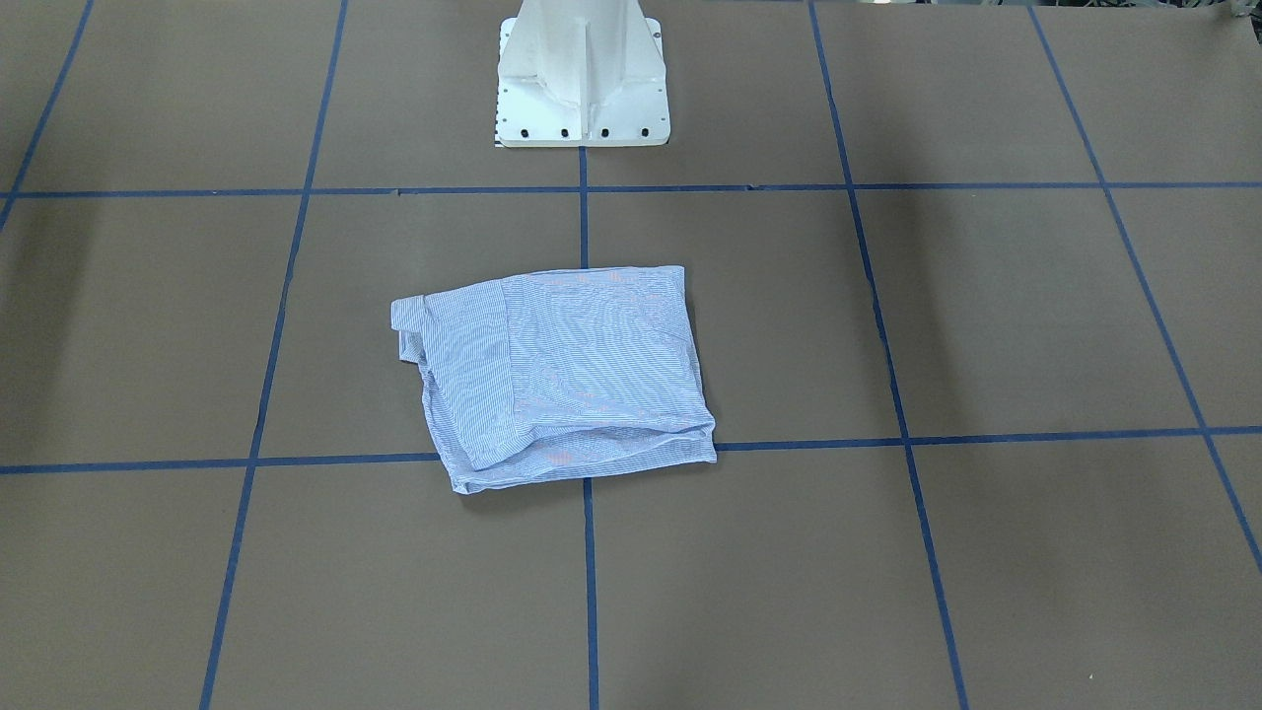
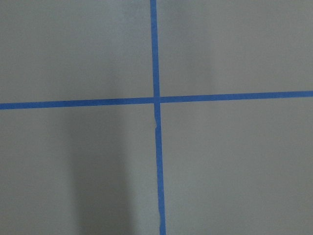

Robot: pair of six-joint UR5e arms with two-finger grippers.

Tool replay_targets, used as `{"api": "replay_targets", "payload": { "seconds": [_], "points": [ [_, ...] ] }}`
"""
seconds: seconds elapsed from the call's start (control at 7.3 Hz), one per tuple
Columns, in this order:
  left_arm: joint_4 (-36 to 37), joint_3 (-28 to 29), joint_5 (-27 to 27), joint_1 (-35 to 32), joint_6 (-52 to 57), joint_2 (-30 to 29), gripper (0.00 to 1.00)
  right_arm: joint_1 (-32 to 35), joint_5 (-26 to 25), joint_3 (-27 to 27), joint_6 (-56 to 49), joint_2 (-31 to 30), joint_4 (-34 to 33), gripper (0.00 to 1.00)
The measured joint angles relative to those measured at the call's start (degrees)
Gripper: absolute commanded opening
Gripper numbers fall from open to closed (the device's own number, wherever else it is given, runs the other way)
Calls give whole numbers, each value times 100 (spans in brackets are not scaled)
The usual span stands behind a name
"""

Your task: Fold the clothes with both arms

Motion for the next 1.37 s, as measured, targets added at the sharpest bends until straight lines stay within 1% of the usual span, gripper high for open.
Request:
{"api": "replay_targets", "payload": {
  "seconds": [0.14, 0.41, 0.82, 1.37],
  "points": [
    [70, 6, 17, 136, -1, 1, 100, 0, 162, -15, 5, -12, -111, 100],
    [181, 4, 30, 220, 25, 8, 100, 0, 258, -109, 13, -35, -154, 100],
    [232, 11, 24, 216, 64, 26, 100, -1, 261, -428, -11, -72, -126, 100],
    [253, 25, 23, 205, 67, 48, 100, -1, 236, -432, -10, -49, -111, 100]
  ]
}}
